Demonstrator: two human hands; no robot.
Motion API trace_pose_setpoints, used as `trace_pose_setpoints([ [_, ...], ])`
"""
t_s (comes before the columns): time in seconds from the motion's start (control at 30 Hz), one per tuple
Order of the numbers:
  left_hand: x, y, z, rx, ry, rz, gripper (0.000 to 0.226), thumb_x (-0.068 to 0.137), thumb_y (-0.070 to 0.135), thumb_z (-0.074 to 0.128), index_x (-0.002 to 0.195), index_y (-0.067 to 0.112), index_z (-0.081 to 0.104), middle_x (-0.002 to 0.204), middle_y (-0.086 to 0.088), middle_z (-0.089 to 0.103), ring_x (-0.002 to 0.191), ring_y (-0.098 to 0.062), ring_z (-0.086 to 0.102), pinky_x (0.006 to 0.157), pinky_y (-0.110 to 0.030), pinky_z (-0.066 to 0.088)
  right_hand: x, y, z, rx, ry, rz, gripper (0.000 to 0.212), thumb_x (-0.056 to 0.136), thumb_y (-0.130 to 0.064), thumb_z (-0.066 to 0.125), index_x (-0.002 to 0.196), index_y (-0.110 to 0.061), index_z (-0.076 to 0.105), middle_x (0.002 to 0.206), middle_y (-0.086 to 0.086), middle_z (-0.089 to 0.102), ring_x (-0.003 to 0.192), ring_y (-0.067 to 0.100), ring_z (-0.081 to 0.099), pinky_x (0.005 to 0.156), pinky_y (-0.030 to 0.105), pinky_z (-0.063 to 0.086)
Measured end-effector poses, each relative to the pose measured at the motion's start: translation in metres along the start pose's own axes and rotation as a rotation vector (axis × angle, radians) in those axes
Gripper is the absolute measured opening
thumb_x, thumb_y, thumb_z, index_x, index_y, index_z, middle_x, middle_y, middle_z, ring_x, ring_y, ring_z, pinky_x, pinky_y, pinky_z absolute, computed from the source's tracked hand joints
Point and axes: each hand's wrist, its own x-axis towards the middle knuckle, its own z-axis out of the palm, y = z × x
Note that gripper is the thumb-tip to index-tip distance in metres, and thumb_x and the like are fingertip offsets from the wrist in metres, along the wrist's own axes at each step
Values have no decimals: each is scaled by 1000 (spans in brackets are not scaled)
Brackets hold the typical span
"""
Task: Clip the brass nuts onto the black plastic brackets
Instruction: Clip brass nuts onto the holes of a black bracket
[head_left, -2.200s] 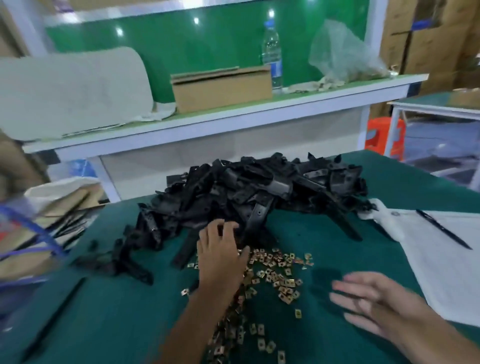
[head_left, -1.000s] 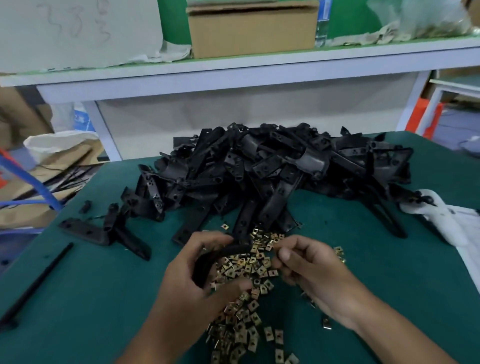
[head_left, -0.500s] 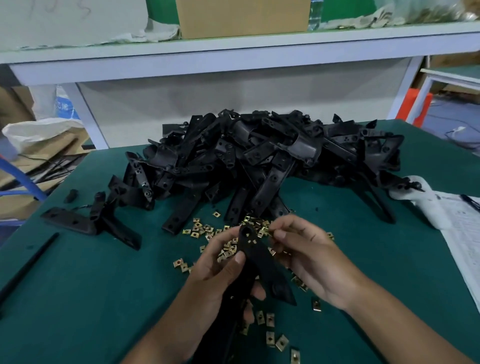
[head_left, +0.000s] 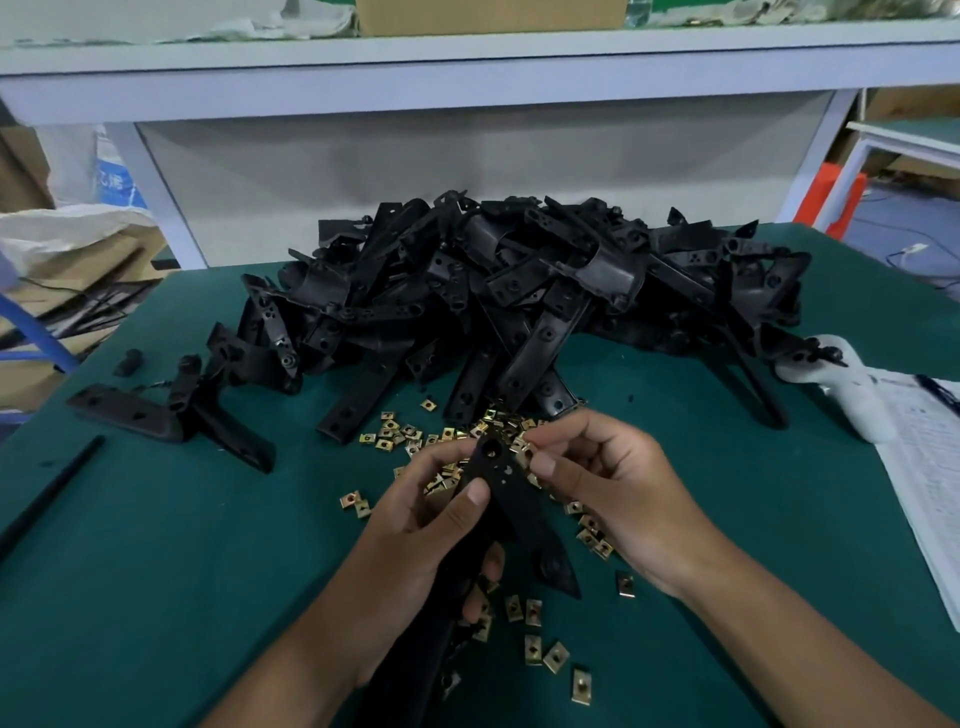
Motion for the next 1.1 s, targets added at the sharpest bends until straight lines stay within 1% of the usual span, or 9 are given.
trace_pose_setpoints([
  [0.13,0,0,0,5,-20,-8,50,85,42,77,128,24,57,80,-16,65,62,-24,61,45,-31,49,-2,-1,2,-25,0,-25,14,81,-19,74,91,-28,78,80,-11,73,74,-3,65,67,11,50],
  [0.4,-2,1,-1,29,-22,-4,41,89,40,72,125,29,59,81,-12,68,61,-22,62,46,-29,49,-3,-1,5,-34,67,-65,11,75,-14,77,85,-17,79,80,-2,77,71,2,70,65,12,52],
  [0.57,-1,-1,-1,83,7,20,42,89,46,72,126,31,58,82,-13,70,62,-23,62,47,-31,51,-6,2,14,-49,189,-84,13,71,-22,79,84,-20,81,74,-2,75,66,3,67,62,12,50],
  [0.7,-1,-2,-2,103,40,33,41,90,46,71,127,32,57,81,-13,68,64,-24,61,50,-32,51,-8,6,21,-24,256,-66,18,74,-17,76,90,-10,79,79,2,76,70,5,68,65,12,51],
  [0.77,-1,-3,-1,94,47,44,40,91,43,70,127,31,57,83,-12,67,66,-26,60,50,-32,50,-9,7,23,12,269,-38,22,74,-17,74,93,-6,78,83,6,77,74,10,70,67,15,53],
  [0.87,0,-2,2,82,58,68,34,90,39,71,122,31,60,82,-8,70,67,-22,65,47,-31,51,-10,6,27,74,295,-19,22,74,-15,72,92,-5,78,86,8,77,76,15,72,67,18,56],
  [0.9,0,-2,3,81,59,76,33,90,38,71,121,31,61,83,-6,72,68,-19,67,49,-27,52,-11,5,28,86,301,-26,21,74,-14,72,92,-4,77,86,7,78,77,14,73,66,18,56],
  [0.97,-1,-1,2,94,62,85,35,89,42,73,121,33,61,85,-6,73,69,-19,67,52,-23,53,-13,3,28,88,295,-41,19,75,-13,71,92,-5,78,87,5,78,78,13,74,67,16,55],
  [1.1,-2,-3,1,123,97,120,32,92,43,71,122,36,60,84,-9,71,65,-22,65,49,-30,52,-17,1,29,41,253,-33,21,80,-21,70,98,-17,81,100,2,79,93,16,75,77,18,56],
])
